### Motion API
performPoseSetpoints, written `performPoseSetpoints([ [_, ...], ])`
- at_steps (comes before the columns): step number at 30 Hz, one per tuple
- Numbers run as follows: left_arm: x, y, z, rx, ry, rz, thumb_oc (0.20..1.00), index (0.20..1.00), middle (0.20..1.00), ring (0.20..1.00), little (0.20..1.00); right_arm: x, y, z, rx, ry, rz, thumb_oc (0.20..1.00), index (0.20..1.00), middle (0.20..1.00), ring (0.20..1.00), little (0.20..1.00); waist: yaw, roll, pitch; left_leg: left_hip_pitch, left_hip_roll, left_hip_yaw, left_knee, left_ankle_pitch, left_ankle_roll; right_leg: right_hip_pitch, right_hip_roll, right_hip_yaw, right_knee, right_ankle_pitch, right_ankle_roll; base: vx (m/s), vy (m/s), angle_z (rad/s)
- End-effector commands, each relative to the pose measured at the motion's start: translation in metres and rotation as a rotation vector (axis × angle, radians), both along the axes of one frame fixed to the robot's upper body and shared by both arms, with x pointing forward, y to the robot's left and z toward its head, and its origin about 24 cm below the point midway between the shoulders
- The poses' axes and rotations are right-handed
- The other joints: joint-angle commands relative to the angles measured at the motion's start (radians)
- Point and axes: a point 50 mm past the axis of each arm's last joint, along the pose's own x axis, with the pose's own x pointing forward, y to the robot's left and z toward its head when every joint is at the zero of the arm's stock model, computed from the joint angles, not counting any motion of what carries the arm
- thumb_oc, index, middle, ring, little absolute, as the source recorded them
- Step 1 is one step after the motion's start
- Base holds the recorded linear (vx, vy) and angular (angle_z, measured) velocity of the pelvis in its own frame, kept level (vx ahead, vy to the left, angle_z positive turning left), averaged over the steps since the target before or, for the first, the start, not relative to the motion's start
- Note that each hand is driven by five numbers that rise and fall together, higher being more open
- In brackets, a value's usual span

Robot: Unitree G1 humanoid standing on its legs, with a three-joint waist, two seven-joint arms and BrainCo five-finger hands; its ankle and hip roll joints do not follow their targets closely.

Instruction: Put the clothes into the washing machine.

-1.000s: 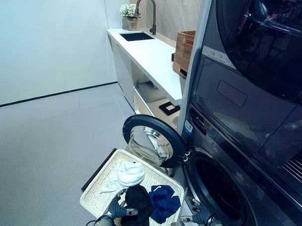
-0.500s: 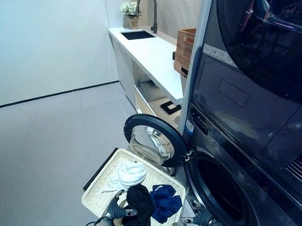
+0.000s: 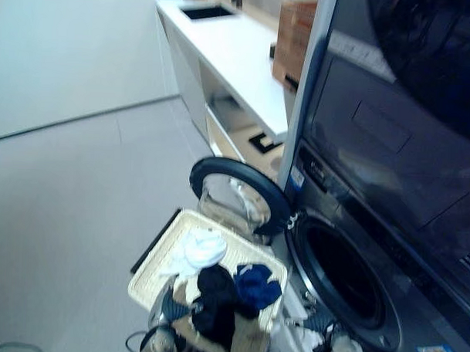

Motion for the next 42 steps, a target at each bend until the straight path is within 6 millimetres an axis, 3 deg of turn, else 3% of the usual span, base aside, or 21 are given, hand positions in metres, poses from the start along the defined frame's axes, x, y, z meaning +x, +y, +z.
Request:
performPoseSetpoints([
  [1, 0.050, 0.004, 0.041, 0.096, -0.235, 0.030, 1.000, 1.000, 1.000, 1.000, 1.000, 0.043, 0.019, 0.037, 0.080, -0.231, 0.041, 1.000, 1.000, 1.000, 1.000, 1.000, 0.009, -0.027, 0.113, -0.049, -0.092, -0.005, 0.058, 0.003, 0.084, -0.119, 0.010, 0.019, 0.161, 0.018, -0.010, -0.23, 0.060, -0.01],
  [2, 0.055, 0.005, 0.047, 0.108, -0.266, 0.036, 1.000, 1.000, 1.000, 1.000, 1.000, 0.048, 0.020, 0.042, 0.084, -0.253, 0.041, 1.000, 1.000, 1.000, 1.000, 1.000, 0.009, -0.027, 0.129, -0.077, -0.092, -0.004, 0.074, 0.006, 0.082, -0.145, 0.009, 0.017, 0.179, 0.016, -0.011, -0.21, 0.062, 0.04],
  [4, 0.083, 0.012, 0.078, 0.189, -0.402, 0.084, 1.000, 1.000, 1.000, 1.000, 1.000, 0.071, 0.021, 0.064, 0.091, -0.339, 0.052, 1.000, 1.000, 1.000, 1.000, 1.000, 0.007, -0.030, 0.184, -0.216, -0.094, 0.007, 0.152, 0.020, 0.069, -0.280, 0.008, 0.007, 0.275, -0.004, -0.017, -0.26, 0.091, 0.03],
  [9, 0.113, 0.020, 0.117, 0.263, -0.530, 0.079, 1.000, 1.000, 1.000, 1.000, 1.000, 0.093, 0.014, 0.086, 0.064, -0.400, 0.036, 1.000, 1.000, 1.000, 1.000, 1.000, 0.008, -0.029, 0.229, -0.356, -0.083, 0.018, 0.238, 0.018, 0.059, -0.415, 0.001, -0.009, 0.371, -0.027, -0.022, -0.11, 0.042, 0.04],
  [13, 0.142, 0.043, 0.168, 0.321, -0.644, 0.113, 1.000, 1.000, 1.000, 1.000, 1.000, 0.117, 0.013, 0.112, 0.029, -0.476, 0.045, 1.000, 1.000, 1.000, 1.000, 1.000, 0.003, -0.029, 0.277, -0.497, -0.068, 0.041, 0.315, 0.014, 0.055, -0.548, -0.017, -0.026, 0.449, -0.036, -0.031, -0.11, 0.065, 0.03],
  [20, 0.171, 0.056, 0.235, 0.441, -0.742, 0.089, 1.000, 1.000, 1.000, 1.000, 1.000, 0.146, 0.012, 0.156, 0.021, -0.595, 0.044, 1.000, 1.000, 1.000, 1.000, 1.000, -0.021, -0.034, 0.277, -0.687, -0.033, 0.073, 0.389, 0.014, 0.043, -0.732, -0.026, -0.030, 0.517, -0.046, -0.045, -0.04, 0.069, -0.03],
  [27, 0.180, 0.067, 0.270, 0.591, -0.743, 0.065, 1.000, 1.000, 1.000, 1.000, 1.000, 0.152, 0.008, 0.177, 0.002, -0.664, 0.073, 1.000, 1.000, 1.000, 1.000, 1.000, -0.041, -0.046, 0.277, -0.776, -0.020, 0.082, 0.388, 0.022, 0.033, -0.818, -0.013, -0.021, 0.507, -0.036, -0.042, 0.01, 0.063, -0.05],
  [42, 0.187, 0.084, 0.319, 0.796, -0.697, 0.101, 1.000, 1.000, 1.000, 1.000, 1.000, 0.156, -0.003, 0.207, 0.012, -0.772, 0.077, 1.000, 1.000, 1.000, 1.000, 1.000, -0.082, -0.081, 0.277, -0.927, -0.011, 0.065, 0.406, 0.023, 0.012, -0.948, 0.005, 0.006, 0.460, 0.007, -0.032, 0.02, 0.033, -0.03],
])
